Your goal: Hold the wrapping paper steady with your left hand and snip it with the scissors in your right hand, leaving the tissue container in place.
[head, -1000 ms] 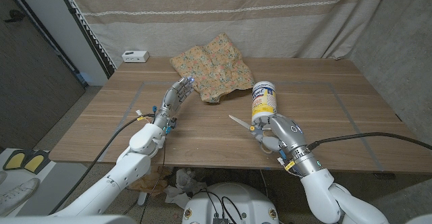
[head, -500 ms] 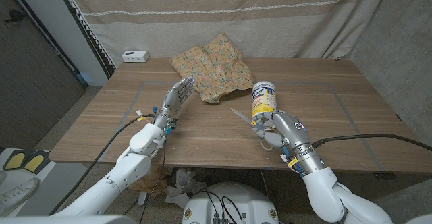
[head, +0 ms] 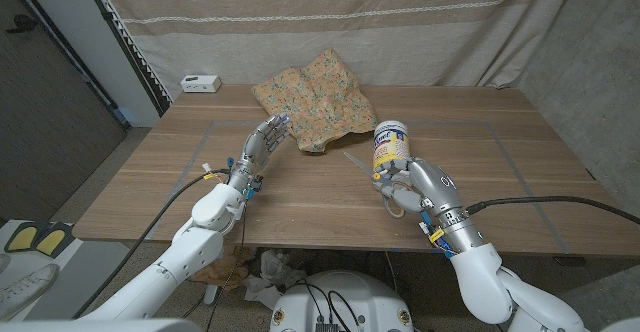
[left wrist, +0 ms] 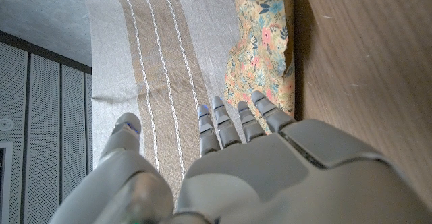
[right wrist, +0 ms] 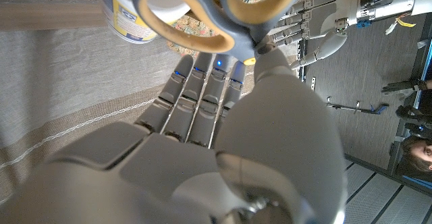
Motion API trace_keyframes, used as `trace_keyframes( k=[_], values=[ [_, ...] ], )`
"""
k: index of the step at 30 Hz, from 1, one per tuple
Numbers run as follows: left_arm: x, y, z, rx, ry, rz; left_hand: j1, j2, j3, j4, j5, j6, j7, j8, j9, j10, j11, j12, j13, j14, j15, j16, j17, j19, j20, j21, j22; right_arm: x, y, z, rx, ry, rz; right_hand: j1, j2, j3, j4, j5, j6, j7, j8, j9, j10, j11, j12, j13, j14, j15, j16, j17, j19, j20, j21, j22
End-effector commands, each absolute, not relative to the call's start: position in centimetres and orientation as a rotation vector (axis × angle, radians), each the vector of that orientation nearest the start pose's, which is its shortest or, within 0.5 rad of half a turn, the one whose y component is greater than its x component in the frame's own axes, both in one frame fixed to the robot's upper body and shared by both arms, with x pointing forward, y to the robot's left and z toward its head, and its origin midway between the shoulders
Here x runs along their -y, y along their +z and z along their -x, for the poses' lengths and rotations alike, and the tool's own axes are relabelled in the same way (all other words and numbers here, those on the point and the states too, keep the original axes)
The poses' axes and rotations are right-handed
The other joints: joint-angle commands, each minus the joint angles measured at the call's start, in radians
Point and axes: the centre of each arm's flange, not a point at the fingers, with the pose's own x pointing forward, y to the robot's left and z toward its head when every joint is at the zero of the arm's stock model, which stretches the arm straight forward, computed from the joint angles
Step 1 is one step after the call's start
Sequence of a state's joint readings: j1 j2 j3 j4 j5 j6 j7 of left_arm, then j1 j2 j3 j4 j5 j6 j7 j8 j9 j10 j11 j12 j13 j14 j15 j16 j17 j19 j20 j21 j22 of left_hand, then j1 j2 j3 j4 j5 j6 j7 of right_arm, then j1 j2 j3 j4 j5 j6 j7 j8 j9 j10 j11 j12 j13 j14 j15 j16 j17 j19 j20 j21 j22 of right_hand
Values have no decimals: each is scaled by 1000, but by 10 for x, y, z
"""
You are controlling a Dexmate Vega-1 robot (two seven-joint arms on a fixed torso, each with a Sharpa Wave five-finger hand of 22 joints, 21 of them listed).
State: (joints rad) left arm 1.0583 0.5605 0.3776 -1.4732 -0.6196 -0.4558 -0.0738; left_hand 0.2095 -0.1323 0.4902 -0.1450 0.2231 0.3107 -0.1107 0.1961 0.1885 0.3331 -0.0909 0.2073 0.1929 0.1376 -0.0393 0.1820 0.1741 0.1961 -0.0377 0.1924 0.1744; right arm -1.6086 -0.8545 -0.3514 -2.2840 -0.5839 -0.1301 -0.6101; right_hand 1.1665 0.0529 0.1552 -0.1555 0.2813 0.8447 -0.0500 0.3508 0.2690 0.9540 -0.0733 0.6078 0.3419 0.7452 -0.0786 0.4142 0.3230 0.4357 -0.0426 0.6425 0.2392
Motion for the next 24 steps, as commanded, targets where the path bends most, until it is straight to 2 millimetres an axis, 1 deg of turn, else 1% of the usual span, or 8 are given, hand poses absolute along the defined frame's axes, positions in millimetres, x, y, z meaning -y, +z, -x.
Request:
trace_keyframes(
  k=[1, 7, 9, 10, 11, 12, 14, 24],
  values=[
    [-260, -85, -593, 669, -338, 12, -7, -1, -4, 2, 2, 8, 5, 5, 4, 9, -1, 6, 2, -2, -69, 4, 4, -3, -60, 6, 5, 193, -115, -399, 906, -110, 944, 108, 92, 12, 1, -6, 2, -5, -2, 2, 72, -82, 6, 29, 15, -156, 3, 6, 1, -40, 10, 4],
    [-257, -86, -593, 665, -339, 14, -7, -1, -4, 2, 2, 9, 4, 6, 4, 11, 2, 6, 2, -3, -69, 4, 4, -4, -60, 6, 5, 195, -115, -400, 903, -97, 913, 106, 92, 15, 3, -9, 0, -8, -3, 3, 70, -81, 7, 32, 9, -152, -8, 2, -9, -37, 10, 3],
    [-256, -87, -594, 664, -340, 14, -7, -1, -4, 2, 2, 9, 5, 6, 3, 12, -1, 6, 2, -2, -68, 4, 3, -4, -60, 6, 5, 196, -114, -401, 905, -94, 889, 106, 92, 15, 3, -10, 0, -9, -3, 4, 70, -81, 8, 33, 9, -153, -8, 2, -10, -36, 10, 2],
    [-256, -88, -594, 664, -342, 13, -7, -1, -4, 2, 2, 9, 4, 6, 3, 10, 4, 5, 2, -2, -68, 4, 3, -4, -60, 6, 5, 198, -114, -402, 905, -91, 872, 107, 92, 15, 3, -10, -1, -8, -3, 4, 69, -81, 8, 34, 10, -153, -8, 2, -10, -36, 11, 2],
    [-256, -88, -594, 662, -342, 14, -7, -1, -4, 2, 2, 9, 4, 6, 3, 10, 1, 6, 2, -2, -69, 4, 3, -4, -60, 6, 5, 199, -114, -403, 897, -78, 845, 107, 93, 16, 3, -11, -1, -9, -3, 5, 69, -82, 8, 34, 10, -153, -9, 2, -10, -37, 11, 2],
    [-255, -88, -594, 662, -343, 13, -7, -1, -4, 1, 2, 9, 4, 6, 3, 10, -1, 6, 2, -2, -69, 4, 3, -4, -59, 6, 5, 199, -114, -404, 897, -74, 839, 107, 92, 16, 3, -11, -1, -8, -3, 5, 68, -81, 8, 34, 10, -153, -10, 2, -10, -37, 12, 2],
    [-255, -88, -595, 660, -342, 13, -7, 0, -5, 1, 2, 9, 3, 6, 3, 11, 3, 6, 2, -2, -69, 4, 3, -4, -60, 6, 5, 199, -114, -404, 902, -78, 837, 106, 91, 17, 3, -12, -1, -8, -3, 5, 66, -78, 8, 36, 5, -151, -15, 0, -10, -37, 13, 1],
    [-250, -87, -595, 658, -366, 5, -7, 0, -5, 1, 2, 12, 5, 7, 3, 22, 3, 10, 2, -1, -68, 5, 3, -4, -58, 6, 5, 203, -111, -408, 899, -72, 776, 110, 90, 19, 2, -17, 0, -10, -3, 7, 61, -81, 9, 41, 14, -156, -11, 6, -16, -36, 16, -2]
  ],
)
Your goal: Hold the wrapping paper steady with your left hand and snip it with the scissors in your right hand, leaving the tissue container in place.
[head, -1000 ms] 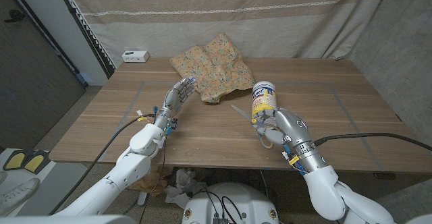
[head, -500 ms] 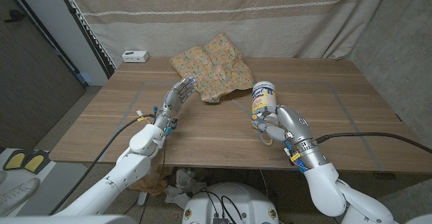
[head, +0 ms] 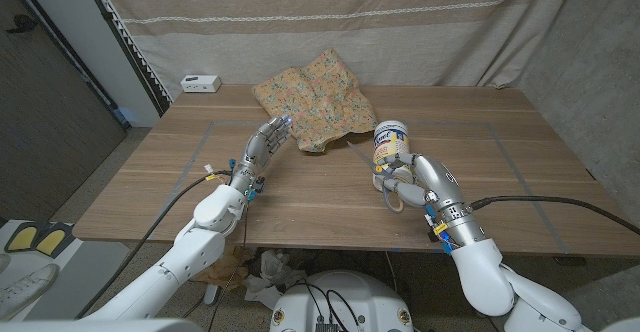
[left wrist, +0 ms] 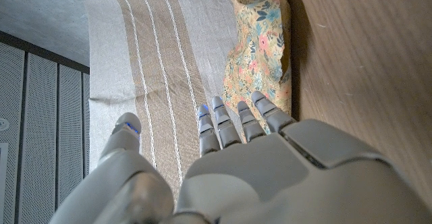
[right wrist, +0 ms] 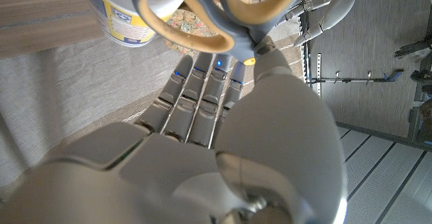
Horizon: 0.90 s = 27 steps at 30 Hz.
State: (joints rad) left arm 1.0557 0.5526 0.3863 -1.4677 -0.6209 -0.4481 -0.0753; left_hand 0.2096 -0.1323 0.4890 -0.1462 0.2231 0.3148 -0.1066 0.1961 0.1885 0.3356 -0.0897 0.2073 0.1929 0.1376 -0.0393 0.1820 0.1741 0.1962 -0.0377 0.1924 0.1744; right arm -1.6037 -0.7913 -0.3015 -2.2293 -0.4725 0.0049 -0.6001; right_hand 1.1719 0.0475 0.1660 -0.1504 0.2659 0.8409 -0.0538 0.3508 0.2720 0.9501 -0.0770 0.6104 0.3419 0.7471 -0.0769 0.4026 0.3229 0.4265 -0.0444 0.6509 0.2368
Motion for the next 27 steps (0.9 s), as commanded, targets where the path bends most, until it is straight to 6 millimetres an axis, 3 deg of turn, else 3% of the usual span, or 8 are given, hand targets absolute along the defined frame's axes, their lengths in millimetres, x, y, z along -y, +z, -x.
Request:
trace_keyframes(
  k=[1, 4, 11, 12, 13, 14, 17, 27],
  values=[
    [-250, -87, -595, 656, -376, 1, -7, 0, -4, 2, 2, 3, -2, 5, 3, 43, 10, 18, 2, 6, -69, 7, 3, -3, -58, 6, 5, 204, -111, -409, 900, -71, 767, 105, 94, 8, -4, -3, 2, -6, -4, 4, 65, -77, 7, 41, 14, -158, 3, 8, -7, -34, 8, 0],
    [-248, -88, -597, 651, -421, 32, -6, 1, -5, 1, 3, 0, 3, 4, 3, 85, 17, 32, 2, 30, -71, 15, 3, -1, -58, 7, 4, 204, -109, -411, 902, -60, 740, 107, 94, 9, -4, -5, 1, -4, -5, 5, 63, -77, 7, 43, 18, -158, 6, 12, -9, -33, 10, 0],
    [-233, -85, -592, 669, -475, 41, -5, 1, -5, 0, 2, 20, 14, 11, 4, 88, 9, 30, 2, 37, -69, 14, 3, 1, -56, 7, 4, 206, -106, -417, 901, -40, 671, 111, 95, 10, -4, -9, 2, -5, -6, 5, 65, -76, 10, 47, 26, -159, 13, 21, -10, -33, 15, -1],
    [-231, -85, -592, 674, -483, 44, -5, 1, -5, 0, 2, 21, 14, 12, 4, 88, 5, 30, 2, 37, -69, 14, 3, 1, -56, 7, 4, 207, -106, -417, 903, -40, 661, 112, 94, 10, -5, -9, 2, -5, -6, 5, 67, -77, 11, 47, 26, -159, 14, 22, -10, -32, 15, -1],
    [-228, -84, -591, 680, -490, 52, -3, 2, -5, 0, 2, 25, 15, 13, 4, 96, -24, 31, 3, 37, -69, 13, 3, 1, -56, 7, 4, 207, -105, -418, 908, -42, 656, 112, 94, 10, -5, -9, 2, -5, -6, 6, 66, -77, 11, 47, 27, -160, 15, 22, -10, -33, 15, -1],
    [-226, -84, -591, 687, -500, 65, -3, 2, -5, -1, 2, 24, 15, 12, 4, 99, -31, 31, 3, 38, -70, 13, 3, 1, -56, 7, 4, 207, -105, -418, 911, -44, 654, 113, 95, 10, -5, -10, 3, -5, -5, 6, 66, -76, 11, 48, 28, -160, 16, 23, -8, -33, 17, -2],
    [-221, -83, -589, 695, -510, 63, -1, 2, -4, -1, 1, 26, 15, 12, 4, 92, -8, 27, 3, 39, -70, 12, 3, 2, -56, 7, 4, 207, -103, -420, 916, -47, 644, 116, 95, 11, -6, -11, 4, -6, -5, 6, 63, -77, 11, 49, 31, -161, 19, 27, -9, -33, 19, -2],
    [-201, -81, -582, 760, -586, 147, 1, 3, -4, -2, 1, 33, 15, 14, 4, 95, -9, 26, 3, 42, -69, 12, 3, 3, -56, 7, 4, 217, -95, -424, 919, -43, 540, 122, 93, 12, -8, -14, 6, -4, -5, 7, 65, -77, 13, 52, 36, -162, 26, 37, -9, -35, 24, -2]
  ],
)
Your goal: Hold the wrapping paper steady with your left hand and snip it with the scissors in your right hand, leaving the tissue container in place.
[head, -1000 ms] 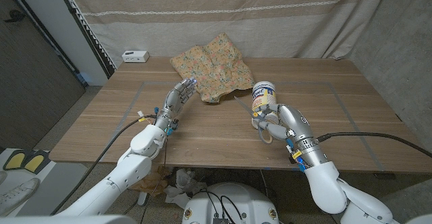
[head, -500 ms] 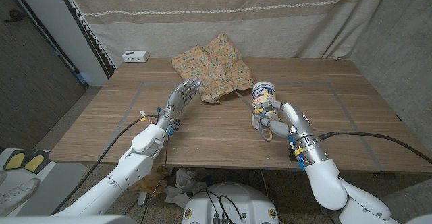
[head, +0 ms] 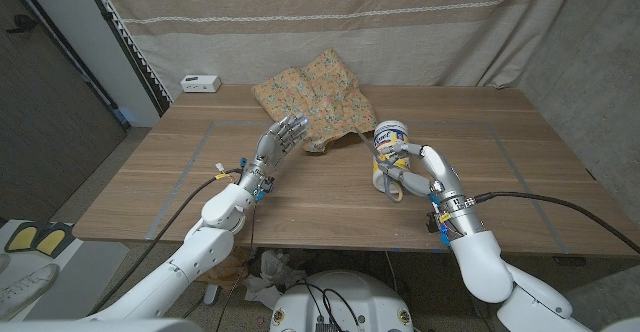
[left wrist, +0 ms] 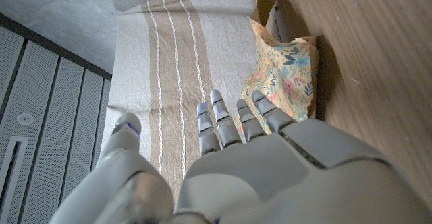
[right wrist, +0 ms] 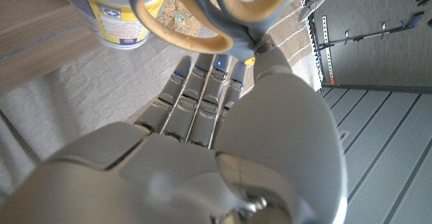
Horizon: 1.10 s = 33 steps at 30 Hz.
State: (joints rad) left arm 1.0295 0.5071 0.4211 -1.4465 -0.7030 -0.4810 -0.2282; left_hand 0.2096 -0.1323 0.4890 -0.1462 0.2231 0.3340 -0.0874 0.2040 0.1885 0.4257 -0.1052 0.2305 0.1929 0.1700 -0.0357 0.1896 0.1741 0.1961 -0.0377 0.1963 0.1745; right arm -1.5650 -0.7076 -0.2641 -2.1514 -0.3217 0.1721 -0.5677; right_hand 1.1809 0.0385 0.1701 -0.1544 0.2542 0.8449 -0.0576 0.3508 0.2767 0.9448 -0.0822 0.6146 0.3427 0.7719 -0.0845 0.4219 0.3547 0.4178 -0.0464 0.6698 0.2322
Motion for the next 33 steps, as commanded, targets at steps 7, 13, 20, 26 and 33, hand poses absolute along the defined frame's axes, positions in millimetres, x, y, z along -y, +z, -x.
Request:
trace_keyframes(
  k=[7, 13, 20, 26, 33],
  values=[
    [-199, -91, -579, 772, -646, 208, 6, 7, -1, -3, 0, 21, -8, 8, 5, 22, 5, 7, 4, 34, -76, 11, 3, 4, -55, 3, 4, 220, -88, -423, 926, -41, 532, 117, 101, 8, -4, -6, 1, -1, -6, 3, 67, -72, 8, 53, 11, -154, 10, 13, -2, -34, 10, 2],
    [-193, -96, -576, 772, -681, 217, 23, 14, 7, -9, -1, 46, -46, 16, 5, 26, 8, 5, 5, 58, -72, 14, 4, 3, -52, 2, 4, 221, -85, -423, 929, -37, 522, 118, 100, 8, -4, -8, 2, -1, -7, 4, 69, -73, 10, 55, 9, -154, 10, 15, -4, -34, 12, 2],
    [-185, -100, -573, 757, -713, 199, 92, 54, 47, -24, 0, 107, -72, 34, 5, 29, 0, 2, 8, 60, -77, 7, 4, 4, -53, 2, 3, 227, -79, -425, 925, -34, 484, 119, 102, 9, -2, -11, 3, 0, -8, 4, 71, -72, 11, 57, 9, -154, 12, 21, -6, -34, 16, 2],
    [-180, -100, -571, 726, -743, 155, 173, 77, 89, -37, 0, 144, -85, 40, 5, 25, -16, -4, 10, 48, -82, -2, 3, 0, -53, -1, 2, 228, -77, -426, 926, -34, 471, 120, 102, 9, -1, -13, 5, 1, -8, 5, 74, -70, 13, 59, 7, -154, 12, 23, -8, -34, 21, 2],
    [-168, -103, -574, 685, -796, 116, 232, 48, 104, -37, -3, 127, -99, 22, 5, -59, -14, -33, 12, -4, -79, -12, 5, -11, -49, -4, 2, 230, -74, -426, 930, -25, 446, 122, 102, 9, 0, -16, 7, 2, -8, 5, 68, -71, 12, 61, 7, -153, 12, 25, -10, -34, 25, 2]
  ],
)
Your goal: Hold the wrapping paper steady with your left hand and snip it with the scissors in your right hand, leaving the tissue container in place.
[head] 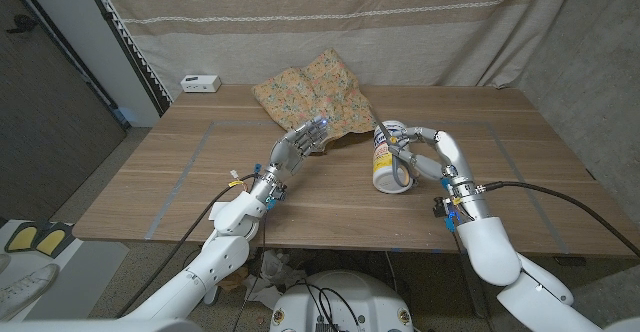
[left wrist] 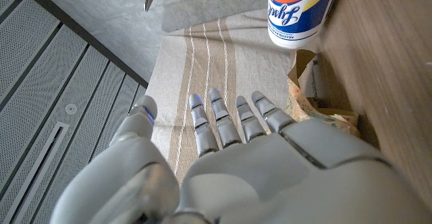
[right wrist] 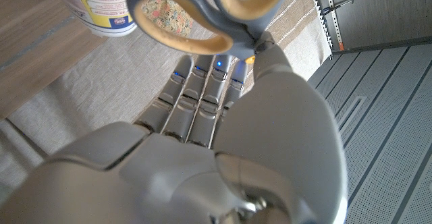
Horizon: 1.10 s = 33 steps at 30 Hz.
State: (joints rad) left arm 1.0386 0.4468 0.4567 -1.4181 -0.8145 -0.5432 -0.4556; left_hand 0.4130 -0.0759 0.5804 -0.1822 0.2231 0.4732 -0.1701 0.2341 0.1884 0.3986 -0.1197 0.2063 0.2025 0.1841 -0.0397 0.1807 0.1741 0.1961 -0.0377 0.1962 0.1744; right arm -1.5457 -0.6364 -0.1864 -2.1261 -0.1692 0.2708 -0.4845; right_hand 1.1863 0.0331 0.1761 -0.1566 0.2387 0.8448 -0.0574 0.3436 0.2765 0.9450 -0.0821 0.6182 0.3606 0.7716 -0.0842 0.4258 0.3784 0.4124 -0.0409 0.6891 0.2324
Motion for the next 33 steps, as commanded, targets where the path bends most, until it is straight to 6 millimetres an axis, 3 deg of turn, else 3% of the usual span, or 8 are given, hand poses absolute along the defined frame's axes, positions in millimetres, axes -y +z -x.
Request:
trace_keyframes(
  k=[1, 7, 9, 13, 24, 33],
  values=[
    [-166, -103, -575, 680, -807, 113, 33, -12, 13, 0, -3, 0, -15, -4, 5, -34, 0, -8, 3, -22, -72, -4, 5, -15, -48, -5, 2, 231, -73, -426, 929, -16, 439, 118, 108, 4, 2, -1, 7, 1, -1, 5, 70, -72, 9, 43, 8, -154, 8, 2, -4, -40, 6, 1],
    [-154, -105, -579, 666, -842, 95, 63, -27, 19, 0, -2, 31, -9, 4, 7, -70, 1, -15, 4, -51, -72, -6, 5, -20, -48, -5, 2, 232, -70, -427, 923, -18, 428, 118, 108, 4, 3, -2, 6, 1, -3, 5, 71, -71, 9, 44, 8, -153, 7, 4, -5, -40, 10, 1],
    [-151, -105, -581, 670, -874, 84, 103, -27, 36, 2, -4, -1, 36, -12, 10, -113, 18, -18, 5, -82, -60, -5, 7, -26, -47, -5, 2, 232, -70, -427, 923, -24, 425, 119, 107, 4, 2, -3, 6, 1, -3, 5, 71, -70, 10, 44, 7, -155, 7, 4, -6, -39, 11, 1],
    [-147, -103, -581, 675, -890, 46, 138, -19, 53, 1, -8, -6, 39, -15, 13, -144, 25, -20, 6, -111, -56, -8, 7, -36, -47, -7, 2, 232, -69, -427, 922, -24, 418, 119, 108, 5, 3, -4, 6, 3, -3, 6, 71, -69, 10, 45, 8, -154, 6, 5, -7, -40, 13, 1],
    [-136, -100, -582, 651, -943, -35, 220, -47, 75, -4, -1, 87, 60, 18, 17, -189, 15, -14, 7, -156, -44, -6, 7, -49, -46, -8, 0, 234, -67, -427, 925, -27, 397, 122, 106, 4, 3, -7, 9, 1, -4, 7, 69, -69, 8, 44, 10, -155, 8, 8, -9, -40, 21, 0],
    [-130, -95, -575, 670, -948, -49, 247, -67, 76, -3, 0, 126, 62, 30, 18, -204, 18, -11, 6, -167, -42, -2, 7, -55, -45, -8, 0, 235, -66, -428, 925, -20, 374, 124, 106, 5, 3, -9, 8, -1, -5, 8, 71, -69, 7, 43, 8, -154, 5, 10, -12, -41, 28, -1]
  ],
)
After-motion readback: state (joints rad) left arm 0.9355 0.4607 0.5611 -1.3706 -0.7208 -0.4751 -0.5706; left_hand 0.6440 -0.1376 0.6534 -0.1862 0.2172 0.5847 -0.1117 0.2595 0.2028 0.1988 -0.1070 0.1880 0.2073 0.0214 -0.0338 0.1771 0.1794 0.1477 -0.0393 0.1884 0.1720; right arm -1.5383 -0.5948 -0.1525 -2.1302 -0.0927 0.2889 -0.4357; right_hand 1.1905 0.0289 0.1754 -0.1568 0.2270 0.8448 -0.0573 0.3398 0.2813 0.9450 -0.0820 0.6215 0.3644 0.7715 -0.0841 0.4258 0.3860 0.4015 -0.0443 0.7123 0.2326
